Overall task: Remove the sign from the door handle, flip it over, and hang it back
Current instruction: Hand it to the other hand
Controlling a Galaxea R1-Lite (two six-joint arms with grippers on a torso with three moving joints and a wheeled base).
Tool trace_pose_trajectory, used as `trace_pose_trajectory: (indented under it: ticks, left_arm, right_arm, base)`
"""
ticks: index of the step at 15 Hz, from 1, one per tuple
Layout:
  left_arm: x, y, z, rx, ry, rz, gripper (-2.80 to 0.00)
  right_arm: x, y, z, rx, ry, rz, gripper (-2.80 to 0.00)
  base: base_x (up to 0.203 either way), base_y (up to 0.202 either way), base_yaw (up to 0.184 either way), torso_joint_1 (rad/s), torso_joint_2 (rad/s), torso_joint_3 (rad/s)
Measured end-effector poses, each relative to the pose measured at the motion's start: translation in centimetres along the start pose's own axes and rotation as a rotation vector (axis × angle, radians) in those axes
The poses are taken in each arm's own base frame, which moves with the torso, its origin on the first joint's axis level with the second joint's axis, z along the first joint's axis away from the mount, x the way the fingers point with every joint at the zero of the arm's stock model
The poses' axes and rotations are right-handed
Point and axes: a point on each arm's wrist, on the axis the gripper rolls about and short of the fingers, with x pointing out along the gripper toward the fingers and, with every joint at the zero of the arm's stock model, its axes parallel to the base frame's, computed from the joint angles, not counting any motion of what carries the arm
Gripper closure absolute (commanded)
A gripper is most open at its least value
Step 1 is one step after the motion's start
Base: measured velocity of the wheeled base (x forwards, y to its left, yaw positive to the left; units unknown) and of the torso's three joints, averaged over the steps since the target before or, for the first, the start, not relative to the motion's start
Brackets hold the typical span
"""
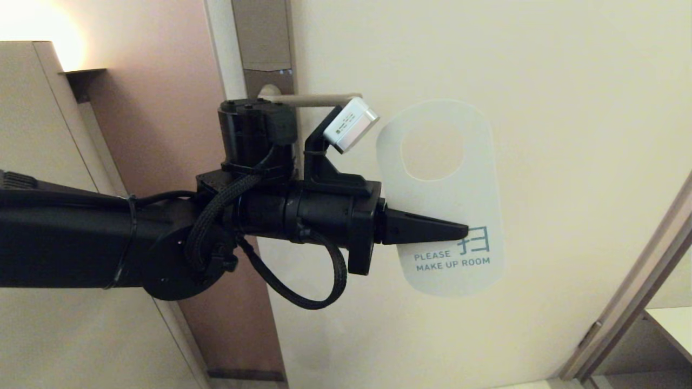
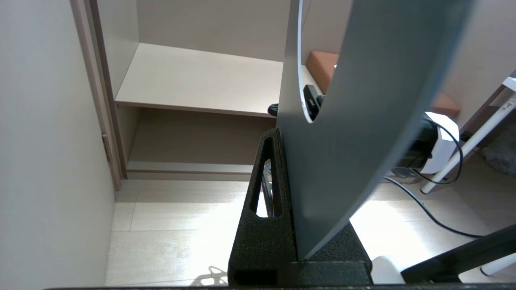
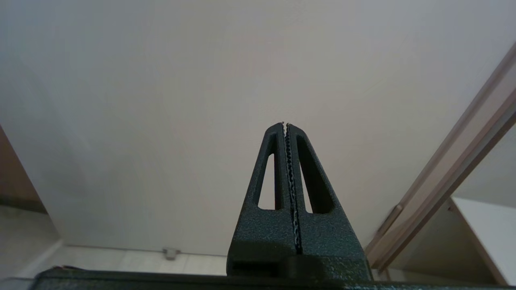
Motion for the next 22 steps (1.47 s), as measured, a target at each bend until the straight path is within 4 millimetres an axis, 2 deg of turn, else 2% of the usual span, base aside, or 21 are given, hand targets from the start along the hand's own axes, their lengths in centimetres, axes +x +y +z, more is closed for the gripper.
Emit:
trace_pose_trajectory:
  ticks: [2,7,10,13,17,22]
  left_arm:
    - [0.1,0.1,0.0,0.009,-0.005,-0.004,0.00]
    - [0.0,0.4,-0.2,0.004,-0.003,-0.003,0.00]
    - [0.1,0.6,-0.2,0.013,-0.007,-0.009,0.00]
    - [0.2,0.7,-0.1,0.015,-0.008,-0.019,0.00]
    - [0.3,1.3,0.2,0.021,-0.010,-0.030,0.00]
    - [0.6,2.5,0.2,0.023,-0.014,-0.024,0.00]
  right_arm:
    - [-0.2,0.0,0.4,-0.003,-0.007,0.007,0.00]
    - [-1.5,-0.2,3.0,0.007,0.021,0.066,0.00]
    - [-1.1,-0.5,5.6,0.015,0.048,0.075,0.00]
    - [0.7,-0.9,8.3,0.036,0.128,0.094,0.00]
    - [4.8,-1.2,10.9,0.052,0.183,0.175,0.00]
    - [10.0,-1.3,14.7,0.072,0.179,0.406,0.00]
  base:
    - [0.000,0.000,0.000,0.000,0.00,0.000]
    - [0.000,0.000,0.000,0.000,0.00,0.000]
    - [0.000,0.000,0.000,0.000,0.00,0.000]
    - [0.000,0.000,0.000,0.000,0.00,0.000]
    - [0.000,0.000,0.000,0.000,0.00,0.000]
    - [0.000,0.000,0.000,0.000,0.00,0.000]
